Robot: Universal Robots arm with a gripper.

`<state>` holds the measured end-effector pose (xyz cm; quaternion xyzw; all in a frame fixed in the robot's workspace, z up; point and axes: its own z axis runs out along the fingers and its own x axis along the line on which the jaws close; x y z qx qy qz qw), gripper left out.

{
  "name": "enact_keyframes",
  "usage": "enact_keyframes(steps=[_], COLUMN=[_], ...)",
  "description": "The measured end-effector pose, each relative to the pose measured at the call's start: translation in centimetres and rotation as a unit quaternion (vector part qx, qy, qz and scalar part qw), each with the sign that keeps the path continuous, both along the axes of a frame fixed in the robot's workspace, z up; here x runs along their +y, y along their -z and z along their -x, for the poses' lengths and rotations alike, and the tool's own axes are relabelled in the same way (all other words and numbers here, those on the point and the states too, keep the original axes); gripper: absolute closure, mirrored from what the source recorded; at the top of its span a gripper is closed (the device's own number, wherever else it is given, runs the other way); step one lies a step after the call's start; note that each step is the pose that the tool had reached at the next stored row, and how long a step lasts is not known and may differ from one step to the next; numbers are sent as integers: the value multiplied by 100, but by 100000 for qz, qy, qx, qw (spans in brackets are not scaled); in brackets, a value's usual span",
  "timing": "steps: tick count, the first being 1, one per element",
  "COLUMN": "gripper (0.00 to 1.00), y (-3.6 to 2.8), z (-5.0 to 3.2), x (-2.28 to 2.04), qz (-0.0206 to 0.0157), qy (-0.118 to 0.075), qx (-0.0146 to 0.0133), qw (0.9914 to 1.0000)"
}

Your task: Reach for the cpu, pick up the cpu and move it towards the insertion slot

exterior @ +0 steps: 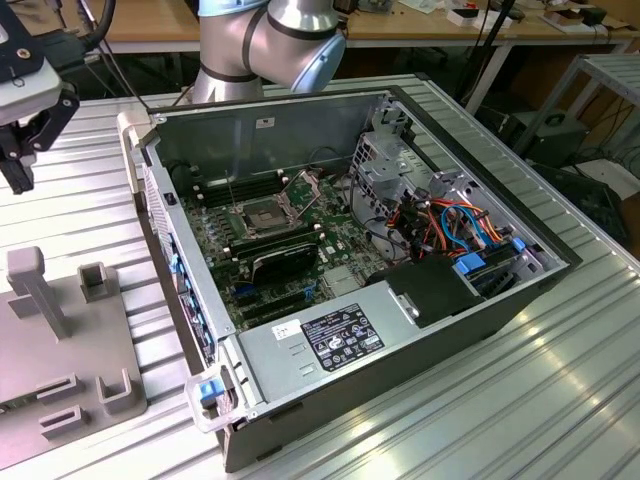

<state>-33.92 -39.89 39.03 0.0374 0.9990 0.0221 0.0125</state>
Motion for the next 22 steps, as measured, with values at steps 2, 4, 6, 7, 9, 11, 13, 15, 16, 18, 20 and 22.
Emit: enact_keyframes(steps=[2, 4, 6, 7, 9, 11, 13, 15, 16, 18, 20, 22], gripper=[89, 89, 89, 89, 89, 89, 89, 89, 89, 89, 89, 89], y=[0, 0, 0, 0, 1, 0, 1, 1, 0, 1, 1, 1], z=[22, 45, 76, 87, 105, 126, 147, 172, 186, 210, 228, 262], x=[0, 0, 0, 0, 0, 0, 0, 0, 0, 0, 0, 0], qz=[2, 1, 2, 2, -2, 4, -1, 1, 3, 3, 2, 3], qy=[-1, 2, -2, -1, 0, 2, 3, 1, 2, 1, 0, -2], qx=[-3, -2, 1, -1, -4, 0, -3, -1, 1, -3, -1, 1], qw=[100000, 100000, 100000, 100000, 100000, 100000, 100000, 100000, 100000, 100000, 100000, 100000])
